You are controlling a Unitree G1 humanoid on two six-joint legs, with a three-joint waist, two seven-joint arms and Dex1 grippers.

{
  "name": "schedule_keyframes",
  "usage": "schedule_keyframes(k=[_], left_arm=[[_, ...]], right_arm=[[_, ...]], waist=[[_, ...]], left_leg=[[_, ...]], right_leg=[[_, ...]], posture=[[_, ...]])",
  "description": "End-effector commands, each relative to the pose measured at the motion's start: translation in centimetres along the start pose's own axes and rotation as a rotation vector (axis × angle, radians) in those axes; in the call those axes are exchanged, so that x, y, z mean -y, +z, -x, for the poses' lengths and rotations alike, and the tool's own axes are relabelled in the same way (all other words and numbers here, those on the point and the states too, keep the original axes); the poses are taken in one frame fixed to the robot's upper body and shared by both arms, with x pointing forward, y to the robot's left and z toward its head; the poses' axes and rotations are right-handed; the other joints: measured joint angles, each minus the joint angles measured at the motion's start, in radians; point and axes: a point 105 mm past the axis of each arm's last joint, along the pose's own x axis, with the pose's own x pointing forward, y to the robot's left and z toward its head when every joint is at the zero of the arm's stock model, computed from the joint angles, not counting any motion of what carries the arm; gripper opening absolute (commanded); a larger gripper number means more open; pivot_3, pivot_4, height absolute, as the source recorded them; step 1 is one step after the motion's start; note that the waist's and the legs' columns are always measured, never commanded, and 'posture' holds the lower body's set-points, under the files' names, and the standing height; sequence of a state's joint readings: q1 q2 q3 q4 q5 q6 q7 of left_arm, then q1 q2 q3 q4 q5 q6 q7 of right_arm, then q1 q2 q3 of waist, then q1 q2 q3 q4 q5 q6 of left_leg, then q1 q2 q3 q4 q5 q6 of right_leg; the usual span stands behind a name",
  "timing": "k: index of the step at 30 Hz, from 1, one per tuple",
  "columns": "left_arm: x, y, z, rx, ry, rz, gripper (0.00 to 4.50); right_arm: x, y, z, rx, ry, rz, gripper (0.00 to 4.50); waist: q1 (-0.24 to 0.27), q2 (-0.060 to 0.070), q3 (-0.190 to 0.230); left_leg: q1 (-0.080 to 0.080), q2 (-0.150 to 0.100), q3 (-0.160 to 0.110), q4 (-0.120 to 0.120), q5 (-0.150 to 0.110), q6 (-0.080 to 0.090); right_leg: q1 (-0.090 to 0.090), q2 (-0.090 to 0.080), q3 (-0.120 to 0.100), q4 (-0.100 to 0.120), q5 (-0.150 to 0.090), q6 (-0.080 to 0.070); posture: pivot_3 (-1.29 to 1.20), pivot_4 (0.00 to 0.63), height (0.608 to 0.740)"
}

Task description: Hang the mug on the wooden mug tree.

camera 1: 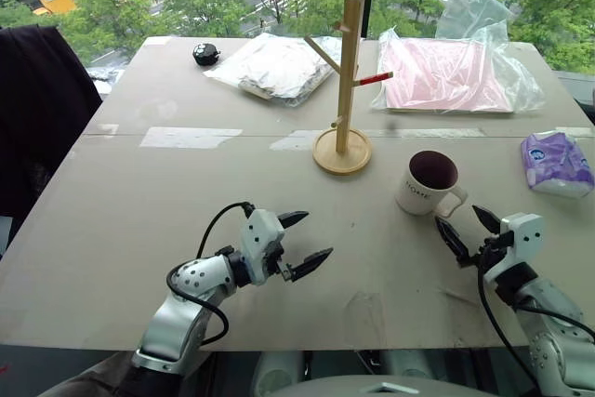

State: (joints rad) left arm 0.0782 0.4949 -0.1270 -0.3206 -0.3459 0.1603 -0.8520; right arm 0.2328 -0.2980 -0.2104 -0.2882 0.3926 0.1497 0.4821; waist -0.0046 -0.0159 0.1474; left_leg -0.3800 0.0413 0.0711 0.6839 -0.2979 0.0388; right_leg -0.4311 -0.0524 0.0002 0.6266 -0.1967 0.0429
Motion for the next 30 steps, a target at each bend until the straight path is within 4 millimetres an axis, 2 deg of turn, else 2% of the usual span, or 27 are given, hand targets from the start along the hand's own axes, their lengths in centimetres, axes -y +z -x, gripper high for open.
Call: schedule_keyframes(k=[1,9,12,19,20,25,30], left_arm=[[1.7,3.0,-0.3,0.059,-0.194,-0.050,4.50],[1.2,5.2,-1.0,0.081,-0.236,-0.104,4.50],[1.3,5.6,-1.2,0.086,-0.235,-0.120,4.50],[1.2,5.8,-1.2,0.087,-0.230,-0.119,4.50],[1.2,5.8,-1.2,0.087,-0.229,-0.118,4.50],[1.1,5.7,-1.4,0.089,-0.219,-0.114,4.50],[0.5,5.2,-1.3,0.130,-0.129,-0.061,4.50]], right_arm=[[0.9,1.7,-0.4,0.078,-0.079,0.014,4.46],[0.7,1.2,-1.6,0.071,-0.073,0.020,4.46],[0.6,0.9,-2.2,0.061,-0.045,0.016,3.64],[0.1,0.7,-3.1,0.060,0.013,0.005,0.22],[0.0,0.7,-3.2,0.059,0.018,0.005,0.04],[-0.1,1.1,-3.6,0.063,0.037,0.016,0.04],[-1.0,3.4,-4.6,0.061,0.166,0.113,0.04]], waist=[[-0.002,-0.001,0.000],[-0.005,0.000,0.000],[-0.008,0.000,0.000],[-0.006,0.000,0.000],[-0.006,0.000,0.000],[-0.007,0.000,0.000],[-0.009,0.000,0.001]], left_leg=[[0.000,0.000,0.000,0.000,0.000,0.000],[0.000,0.000,0.000,0.000,0.000,0.000],[0.000,0.000,0.000,0.000,0.000,0.000],[0.000,0.000,0.000,0.000,0.000,0.000],[0.000,0.000,0.000,0.000,0.000,0.000],[0.000,0.000,0.000,0.000,0.000,0.000],[0.000,0.000,0.000,0.000,0.000,0.000]], right_leg=[[0.000,0.000,0.000,0.000,0.000,0.000],[0.000,0.000,0.000,0.000,0.000,0.000],[0.000,0.001,0.000,0.000,0.000,0.000],[0.000,0.001,0.000,0.000,0.000,0.000],[0.000,0.001,0.000,0.000,0.000,0.000],[0.000,0.001,0.001,0.000,0.000,0.000],[0.000,0.001,0.001,0.000,0.000,0.000]], posture=[[0.00,0.150,0.740],[0.00,0.150,0.740],[0.00,0.150,0.740],[0.00,0.150,0.740],[0.00,0.150,0.740],[0.00,0.150,0.740],[0.00,0.150,0.740]])
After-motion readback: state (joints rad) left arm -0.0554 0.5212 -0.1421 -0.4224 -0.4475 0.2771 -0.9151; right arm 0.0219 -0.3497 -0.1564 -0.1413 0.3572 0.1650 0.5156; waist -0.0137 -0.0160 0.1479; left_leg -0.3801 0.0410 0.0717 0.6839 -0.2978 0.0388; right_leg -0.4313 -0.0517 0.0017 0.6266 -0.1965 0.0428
